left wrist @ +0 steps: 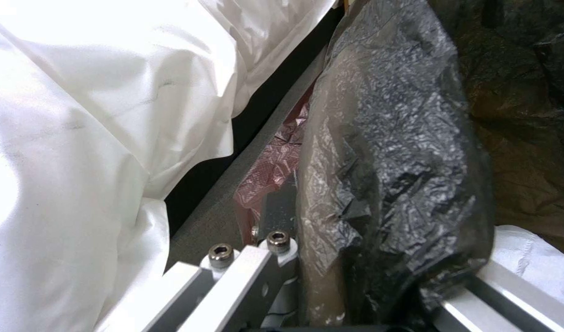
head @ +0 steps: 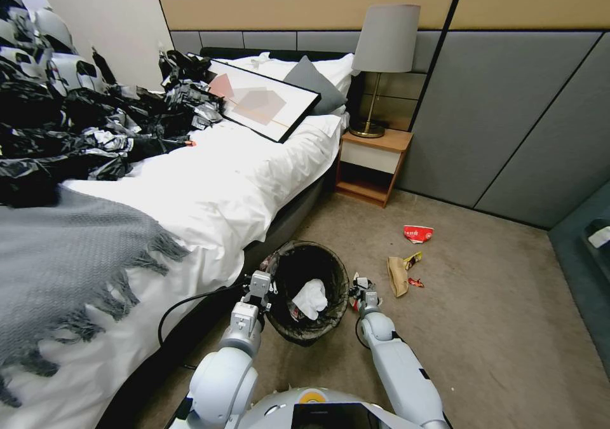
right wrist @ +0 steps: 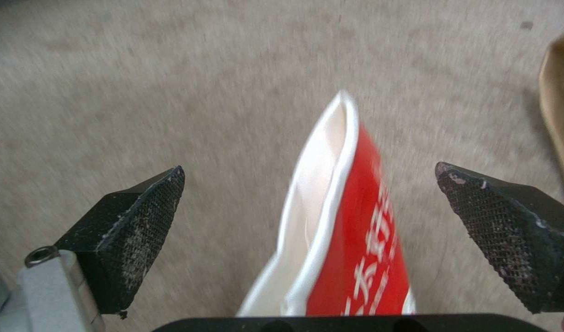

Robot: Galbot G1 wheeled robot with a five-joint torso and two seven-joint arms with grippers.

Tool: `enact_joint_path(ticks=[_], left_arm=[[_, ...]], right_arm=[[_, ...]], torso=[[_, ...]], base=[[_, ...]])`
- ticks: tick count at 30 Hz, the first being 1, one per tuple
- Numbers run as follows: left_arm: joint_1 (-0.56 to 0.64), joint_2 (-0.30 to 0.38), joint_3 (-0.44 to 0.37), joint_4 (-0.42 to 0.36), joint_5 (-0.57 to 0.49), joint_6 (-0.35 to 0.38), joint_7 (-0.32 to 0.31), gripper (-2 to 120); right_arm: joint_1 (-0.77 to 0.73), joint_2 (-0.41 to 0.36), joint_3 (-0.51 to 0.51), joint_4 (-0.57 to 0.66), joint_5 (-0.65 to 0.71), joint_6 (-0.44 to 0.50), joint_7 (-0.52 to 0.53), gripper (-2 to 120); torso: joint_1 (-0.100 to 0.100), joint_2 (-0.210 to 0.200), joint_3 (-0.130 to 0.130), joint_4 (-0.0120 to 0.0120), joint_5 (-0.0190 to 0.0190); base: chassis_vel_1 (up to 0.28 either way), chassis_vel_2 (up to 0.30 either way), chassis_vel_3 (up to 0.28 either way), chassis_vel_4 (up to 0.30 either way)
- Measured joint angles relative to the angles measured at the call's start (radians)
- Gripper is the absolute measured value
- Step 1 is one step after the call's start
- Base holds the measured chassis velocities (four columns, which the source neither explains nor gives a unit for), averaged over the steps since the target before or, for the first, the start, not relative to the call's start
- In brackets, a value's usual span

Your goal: Pick up the trash bin, then pick up the garbage from the floor and place it into the trash bin.

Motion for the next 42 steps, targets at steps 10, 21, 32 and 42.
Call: enact_joint_path(ticks=[10, 21, 32, 42], left_arm=[[0.006, 0.009, -0.003, -0.001, 0.001, 0.000, 0.001, 1], [0.005, 0.003, 0.005, 0.005, 0.004, 0.000, 0.001, 1], [0.004, 0.008, 0.007, 0.005, 0.004, 0.000, 0.002, 1], [-0.002, 0.008, 0.012, 0.007, 0.004, 0.000, 0.003, 1]], right_arm=[[0.034, 0.019, 0.016, -0.141, -0.017, 0.063, -0.011, 100], [0.037, 0.029, 0.022, -0.160, -0.026, 0.088, -0.018, 82], [0.029, 0.020, 0.025, -0.134, -0.033, 0.092, -0.014, 39], [0.026, 0.009, 0.029, -0.122, -0.034, 0.096, -0.007, 2]], torso=[[0.000, 0.000, 0.000, 0.0001, 0.0000], [0.000, 0.000, 0.000, 0.0000, -0.0001], [0.000, 0.000, 0.000, 0.0000, 0.0000], [0.000, 0.000, 0.000, -0.0001, -0.0002]], base=[[0.000, 0.000, 0.000, 0.000], [0.000, 0.000, 0.000, 0.000], [0.000, 0.000, 0.000, 0.000], [0.000, 0.000, 0.000, 0.000]])
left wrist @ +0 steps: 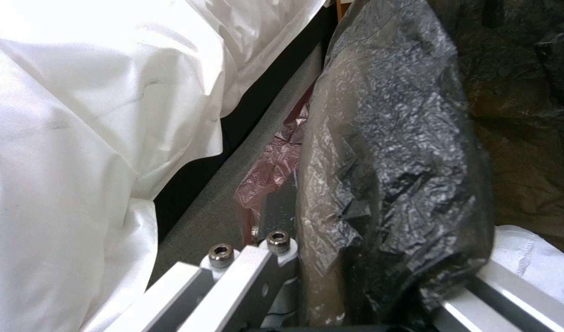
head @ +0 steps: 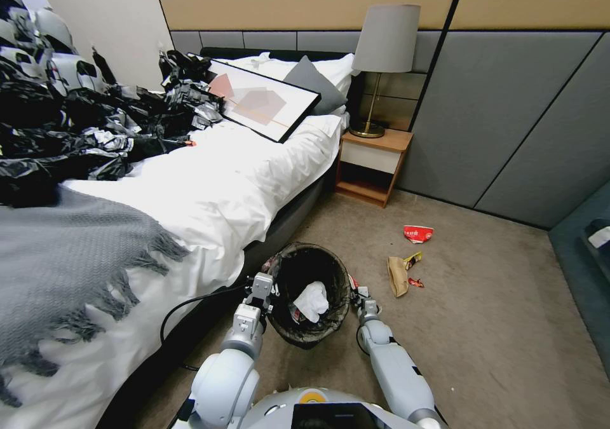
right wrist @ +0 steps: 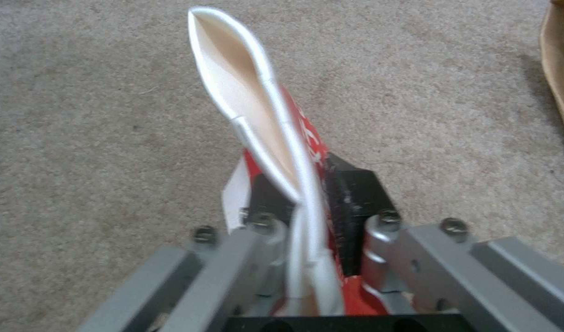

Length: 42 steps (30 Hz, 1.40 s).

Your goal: Pick up the trash bin, then pick up the garbage from the floor and place it into the trash bin.

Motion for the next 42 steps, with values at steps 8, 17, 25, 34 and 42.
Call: enact_joint_path(ticks=[8, 17, 25, 34, 42], left_arm=[[0.000, -0.001, 0.000, 0.000, 0.000, 0.000, 0.000, 1], [0.000, -0.002, 0.000, -0.001, 0.000, 0.001, 0.000, 1], [0.001, -0.003, 0.000, 0.000, 0.001, 0.001, 0.000, 1], [0.001, -0.004, 0.000, 0.002, 0.001, 0.001, 0.000, 1], [0.000, 0.002, -0.001, 0.004, 0.001, 0.001, 0.000, 1]], right_arm=[[-0.002, -0.005, 0.007, 0.009, 0.000, 0.006, 0.001, 0], [-0.030, -0.023, 0.009, 0.112, 0.005, 0.026, 0.003, 0], [-0.099, -0.051, 0.009, 0.415, 0.061, 0.041, 0.022, 0], [-0.190, -0.088, 0.007, 0.827, 0.086, 0.152, -0.059, 0], [-0.317, -0.119, -0.004, 1.100, 0.145, 0.296, -0.307, 0]], torso=[[0.000, 0.000, 0.000, 0.0001, 0.0003], [0.000, 0.000, 0.000, 0.0002, 0.0004], [0.000, 0.000, 0.000, 0.0002, 0.0000], [0.000, 0.000, 0.000, 0.0003, -0.0002], [0.000, 0.000, 0.000, 0.0000, 0.0000]], base=[[0.000, 0.000, 0.000, 0.000], [0.000, 0.000, 0.000, 0.000], [0.000, 0.000, 0.000, 0.000], [0.000, 0.000, 0.000, 0.000], [0.000, 0.000, 0.000, 0.000]])
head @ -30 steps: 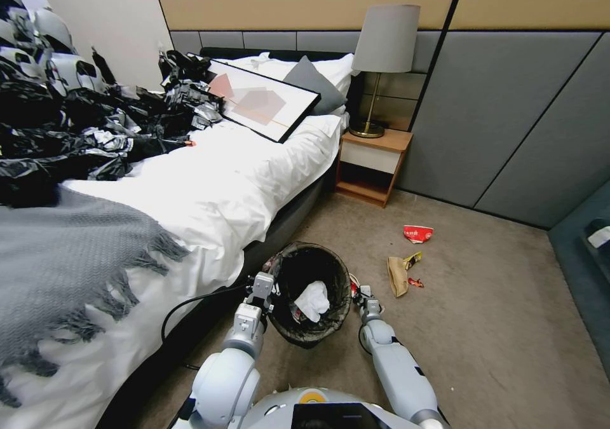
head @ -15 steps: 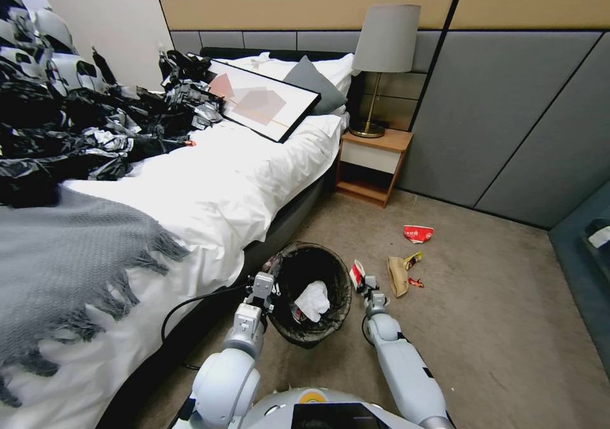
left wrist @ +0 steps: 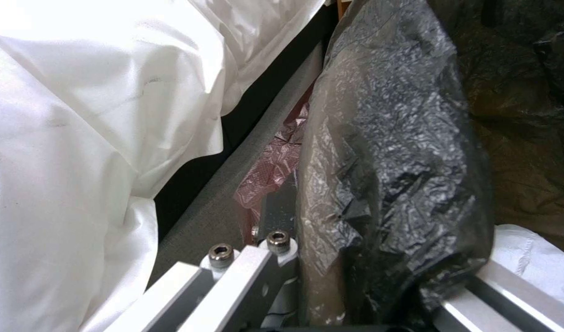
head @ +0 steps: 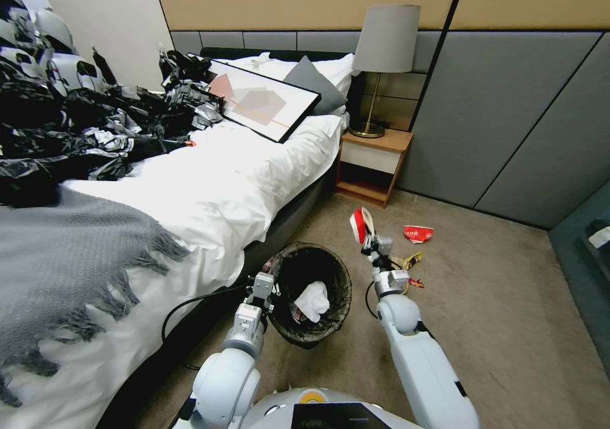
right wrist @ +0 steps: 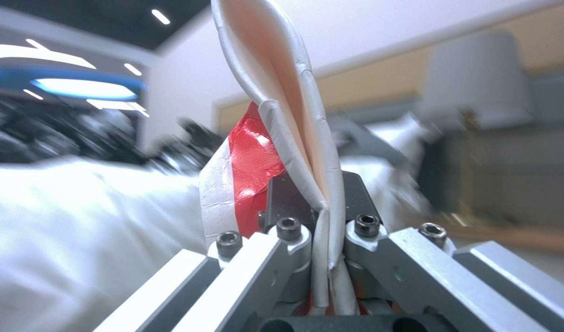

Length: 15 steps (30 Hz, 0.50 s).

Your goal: Pick up the trash bin, then pick up the garbage from the floor and place it into the trash bin.

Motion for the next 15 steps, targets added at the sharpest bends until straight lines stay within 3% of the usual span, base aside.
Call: enact_joint_path(ticks=[5, 15], left_arm=[[-0.002, 0.000, -0.001, 0.000, -0.001, 0.000, 0.000, 1], [-0.005, 0.003, -0.003, 0.000, -0.010, 0.003, -0.003, 1]], right_arm=[[-0.062, -0.020, -0.024, 0.085, 0.009, 0.035, -0.083, 0], [-0.187, -0.086, -0.128, 0.075, -0.070, 0.071, -0.077, 0]], torso=[[0.000, 0.000, 0.000, 0.0003, 0.0000], [0.000, 0.000, 0.000, 0.0000, 0.0001]], base=[[0.000, 0.000, 0.000, 0.000], [0.000, 0.000, 0.000, 0.000]])
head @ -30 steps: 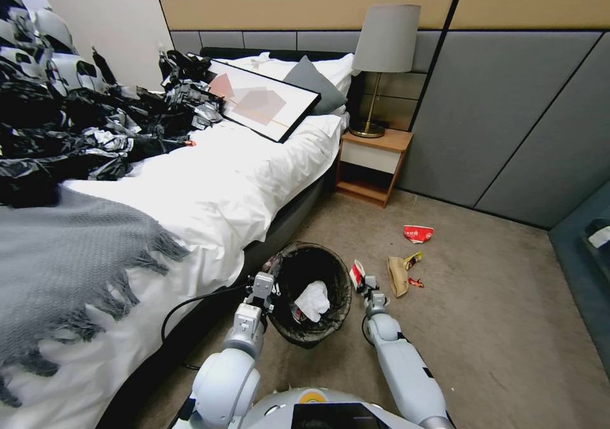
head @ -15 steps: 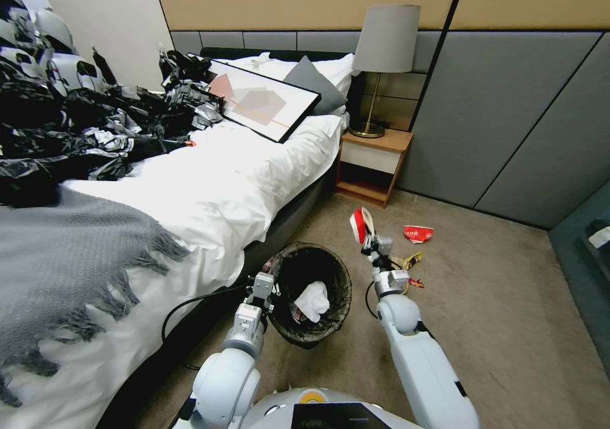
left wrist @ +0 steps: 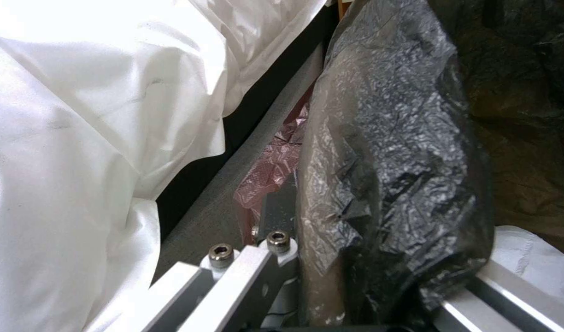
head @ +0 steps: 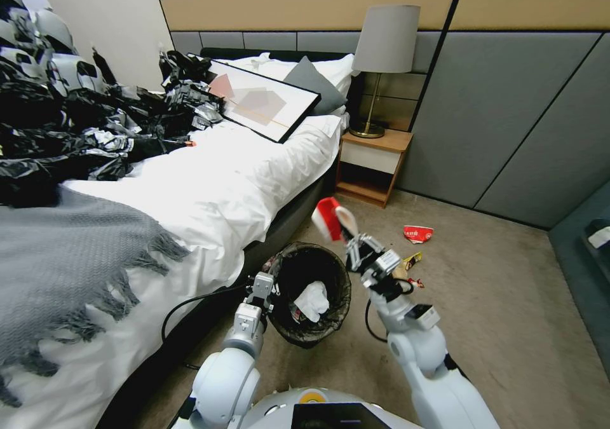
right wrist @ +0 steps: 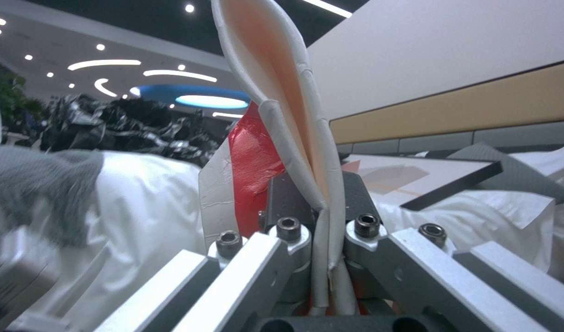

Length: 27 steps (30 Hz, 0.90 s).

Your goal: Pick up the trash bin, then pick up the garbage from the floor and place it into the trash bin.

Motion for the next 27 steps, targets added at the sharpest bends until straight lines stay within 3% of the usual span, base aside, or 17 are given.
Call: enact_joint_path(ticks=[27], left_arm=[[-0.002, 0.005, -0.001, -0.015, -0.013, 0.012, -0.007, 1]], right_arm=[[-0.033, 0.002, 0.009, -0.188, -0.034, 0.067, 0.012, 0]], torso=[[0.000, 0.000, 0.000, 0.0001, 0.0000]], base=[[0.000, 0.000, 0.000, 0.000]])
